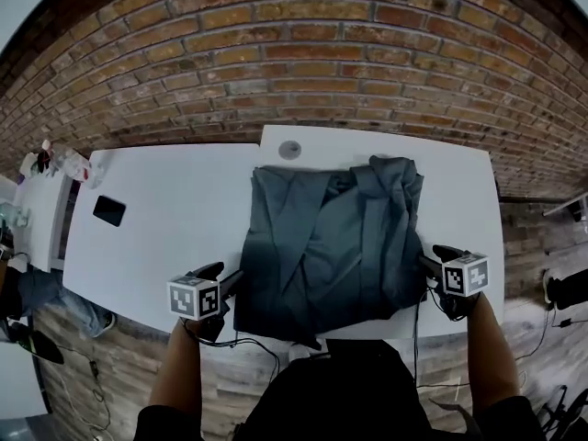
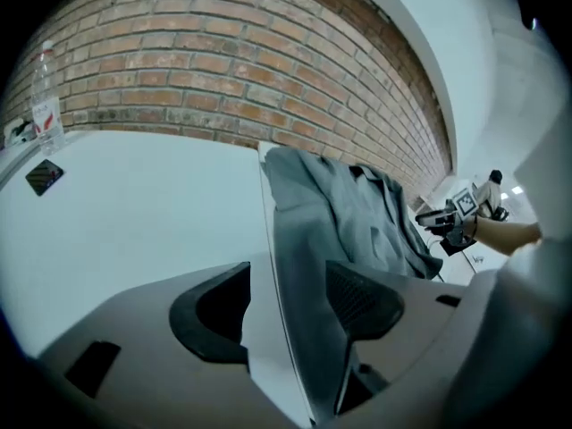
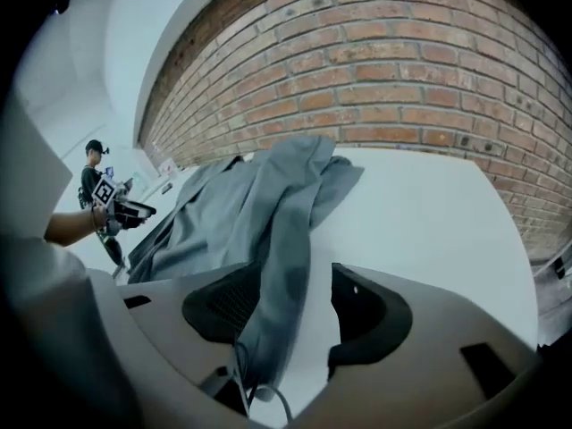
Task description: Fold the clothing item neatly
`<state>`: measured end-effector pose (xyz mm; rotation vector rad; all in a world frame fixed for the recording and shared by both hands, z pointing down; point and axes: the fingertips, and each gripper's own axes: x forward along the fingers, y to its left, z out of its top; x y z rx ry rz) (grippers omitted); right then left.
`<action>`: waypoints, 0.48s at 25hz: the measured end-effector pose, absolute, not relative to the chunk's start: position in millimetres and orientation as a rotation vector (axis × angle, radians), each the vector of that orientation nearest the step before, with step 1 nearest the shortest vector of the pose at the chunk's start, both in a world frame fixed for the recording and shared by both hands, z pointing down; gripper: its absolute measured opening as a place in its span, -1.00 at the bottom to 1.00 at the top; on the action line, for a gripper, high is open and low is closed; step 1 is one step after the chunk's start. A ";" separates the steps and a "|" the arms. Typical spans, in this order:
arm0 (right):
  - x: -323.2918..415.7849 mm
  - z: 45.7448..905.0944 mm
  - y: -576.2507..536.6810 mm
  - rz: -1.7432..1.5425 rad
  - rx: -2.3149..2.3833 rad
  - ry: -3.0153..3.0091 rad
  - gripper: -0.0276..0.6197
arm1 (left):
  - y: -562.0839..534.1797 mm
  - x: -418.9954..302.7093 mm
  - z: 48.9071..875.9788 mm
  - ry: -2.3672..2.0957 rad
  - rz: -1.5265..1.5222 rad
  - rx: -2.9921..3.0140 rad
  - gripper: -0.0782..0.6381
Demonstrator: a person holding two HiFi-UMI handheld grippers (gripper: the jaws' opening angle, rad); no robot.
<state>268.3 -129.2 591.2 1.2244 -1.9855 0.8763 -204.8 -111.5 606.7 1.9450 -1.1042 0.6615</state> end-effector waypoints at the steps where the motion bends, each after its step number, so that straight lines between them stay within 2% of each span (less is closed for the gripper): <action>1: 267.9 598.3 -115.0 0.890 1.188 -1.965 -0.20 | -95.6 -202.3 614.0 -1.074 0.686 1.936 -0.11; 8: 257.6 626.8 -45.2 0.938 0.936 -1.830 -0.15 | -25.4 -187.7 643.3 -0.927 0.782 1.888 -0.11; 12: 261.3 642.4 -41.6 0.896 1.008 -1.718 -0.15 | -17.4 -195.2 657.6 -1.023 0.849 1.852 -0.11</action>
